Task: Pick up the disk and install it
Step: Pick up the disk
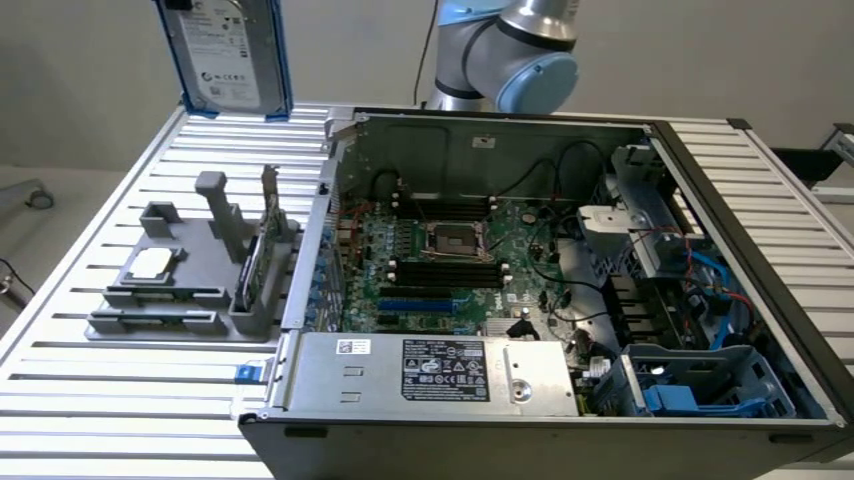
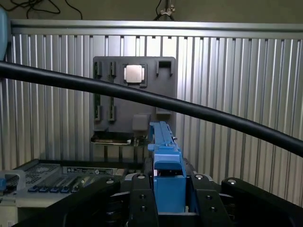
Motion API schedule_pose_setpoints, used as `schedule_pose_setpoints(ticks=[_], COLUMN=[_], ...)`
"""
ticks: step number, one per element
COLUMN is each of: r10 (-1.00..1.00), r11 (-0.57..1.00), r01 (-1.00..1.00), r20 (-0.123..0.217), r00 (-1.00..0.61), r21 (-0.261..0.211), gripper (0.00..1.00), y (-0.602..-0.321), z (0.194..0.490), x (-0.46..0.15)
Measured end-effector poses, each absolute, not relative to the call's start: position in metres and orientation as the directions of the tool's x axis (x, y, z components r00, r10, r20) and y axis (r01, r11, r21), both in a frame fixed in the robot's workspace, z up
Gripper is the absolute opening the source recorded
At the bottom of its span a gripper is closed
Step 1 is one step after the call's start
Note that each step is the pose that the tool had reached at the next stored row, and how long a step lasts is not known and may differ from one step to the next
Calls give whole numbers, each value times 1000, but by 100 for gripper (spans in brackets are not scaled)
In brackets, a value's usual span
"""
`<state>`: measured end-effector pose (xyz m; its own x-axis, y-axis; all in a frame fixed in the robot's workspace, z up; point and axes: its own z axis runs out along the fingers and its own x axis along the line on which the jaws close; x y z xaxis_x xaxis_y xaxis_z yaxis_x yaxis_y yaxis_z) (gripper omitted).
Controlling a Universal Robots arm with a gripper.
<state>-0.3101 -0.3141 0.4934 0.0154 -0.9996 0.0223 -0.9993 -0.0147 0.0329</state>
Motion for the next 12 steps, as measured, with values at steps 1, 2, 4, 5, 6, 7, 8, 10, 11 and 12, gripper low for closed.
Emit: schedule_pose_setpoints(ticks=[1, 2, 4, 5, 6, 7, 8, 10, 11, 12], r10=[-1000, -1000, -1000, -1000, -1000, -1000, -1000, -1000, -1000, -1000], r11=[-15, -15, -15, -15, -15, -15, -15, -15, -15, -15], r01=[-999, -999, -999, -999, -999, -999, -999, -999, -999, -999], r20=[21, 19, 16, 14, 12, 10, 9, 6, 4, 2], r00=[15, 15, 15, 15, 15, 15, 15, 15, 15, 15], r21=[34, 34, 35, 35, 35, 35, 35, 35, 35, 35], gripper=[33, 33, 33, 33, 33, 33, 33, 33, 33, 33], y=[-315, -316, -317, -318, -319, -320, -320, -322, -323, -324], z=[493, 493, 493, 494, 494, 494, 494, 494, 494, 494], x=[-306, -301, -292, -288, -283, -279, -274, -265, -260, -256])
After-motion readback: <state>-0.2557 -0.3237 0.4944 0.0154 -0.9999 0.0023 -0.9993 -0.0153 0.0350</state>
